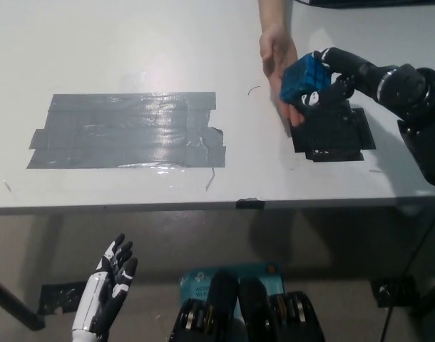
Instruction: A person hands a rubik's cube to the robot and rhe robot picks it up with its right hand and places it on the black spot on the desk infron tof it
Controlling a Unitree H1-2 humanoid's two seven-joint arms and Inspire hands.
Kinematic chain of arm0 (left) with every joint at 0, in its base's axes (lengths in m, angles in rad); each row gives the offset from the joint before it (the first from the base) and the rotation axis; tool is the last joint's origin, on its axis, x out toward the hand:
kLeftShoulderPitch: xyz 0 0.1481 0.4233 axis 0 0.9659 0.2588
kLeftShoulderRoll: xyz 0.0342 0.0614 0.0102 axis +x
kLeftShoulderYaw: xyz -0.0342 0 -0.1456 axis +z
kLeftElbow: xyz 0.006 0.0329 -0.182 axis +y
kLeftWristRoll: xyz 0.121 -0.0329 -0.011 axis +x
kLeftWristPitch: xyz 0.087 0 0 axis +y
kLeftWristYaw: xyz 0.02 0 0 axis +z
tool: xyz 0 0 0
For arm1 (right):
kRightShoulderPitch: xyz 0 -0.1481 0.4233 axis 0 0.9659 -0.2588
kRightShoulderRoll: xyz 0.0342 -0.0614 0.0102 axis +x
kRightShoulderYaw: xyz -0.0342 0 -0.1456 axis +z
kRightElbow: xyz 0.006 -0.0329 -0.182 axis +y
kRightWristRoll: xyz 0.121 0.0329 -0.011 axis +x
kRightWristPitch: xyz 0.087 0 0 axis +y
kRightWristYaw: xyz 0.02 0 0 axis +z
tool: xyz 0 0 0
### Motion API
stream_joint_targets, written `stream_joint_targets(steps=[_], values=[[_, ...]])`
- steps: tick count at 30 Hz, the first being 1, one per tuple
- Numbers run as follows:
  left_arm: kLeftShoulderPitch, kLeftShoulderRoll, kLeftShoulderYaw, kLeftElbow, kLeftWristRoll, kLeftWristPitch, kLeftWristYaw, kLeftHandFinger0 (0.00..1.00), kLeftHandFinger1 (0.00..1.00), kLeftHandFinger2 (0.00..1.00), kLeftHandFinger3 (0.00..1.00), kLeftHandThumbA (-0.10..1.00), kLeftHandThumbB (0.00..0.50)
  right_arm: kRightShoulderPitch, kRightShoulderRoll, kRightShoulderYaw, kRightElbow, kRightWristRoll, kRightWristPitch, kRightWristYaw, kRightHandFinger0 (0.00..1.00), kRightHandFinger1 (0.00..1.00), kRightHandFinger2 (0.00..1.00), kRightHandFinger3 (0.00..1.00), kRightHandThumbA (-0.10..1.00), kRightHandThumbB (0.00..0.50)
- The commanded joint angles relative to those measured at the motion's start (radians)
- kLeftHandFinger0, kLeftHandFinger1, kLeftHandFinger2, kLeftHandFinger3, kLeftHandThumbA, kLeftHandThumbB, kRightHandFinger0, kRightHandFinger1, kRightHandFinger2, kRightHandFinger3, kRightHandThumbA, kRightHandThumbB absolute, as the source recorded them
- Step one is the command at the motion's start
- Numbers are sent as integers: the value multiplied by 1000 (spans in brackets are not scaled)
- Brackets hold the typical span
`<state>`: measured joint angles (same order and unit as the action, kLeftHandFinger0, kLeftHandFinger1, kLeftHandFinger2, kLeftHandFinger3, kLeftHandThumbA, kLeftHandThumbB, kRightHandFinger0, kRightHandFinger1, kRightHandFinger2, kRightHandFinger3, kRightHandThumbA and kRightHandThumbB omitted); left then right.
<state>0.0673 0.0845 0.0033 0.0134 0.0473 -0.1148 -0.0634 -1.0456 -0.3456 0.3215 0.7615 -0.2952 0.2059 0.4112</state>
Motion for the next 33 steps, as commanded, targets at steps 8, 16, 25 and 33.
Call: stream_joint_targets(steps=[8, 16, 25, 33], values=[[16, 11, -8, -13, -5, -20, -9, 922, 991, 1000, 1000, 761, 34, -6, -9, -114, -36, 17, -117, -167, 343, 737, 1000, 1000, -100, 147], [8, 16, -9, -2, 5, -33, -5, 914, 985, 1000, 1000, 769, 33, 21, -30, -132, -55, -6, -100, -177, 337, 726, 999, 1000, -100, 161], [-11, 13, -13, -5, 10, -19, -1, 922, 981, 1000, 1000, 776, 9, 33, -15, -103, 8, -27, -116, -181, 254, 633, 908, 1000, -100, 188], [-20, 14, -18, 2, 6, -29, -6, 905, 975, 1000, 1000, 766, 1, 68, 5, -61, 44, -60, -137, -202, 270, 660, 889, 937, -100, 201]])
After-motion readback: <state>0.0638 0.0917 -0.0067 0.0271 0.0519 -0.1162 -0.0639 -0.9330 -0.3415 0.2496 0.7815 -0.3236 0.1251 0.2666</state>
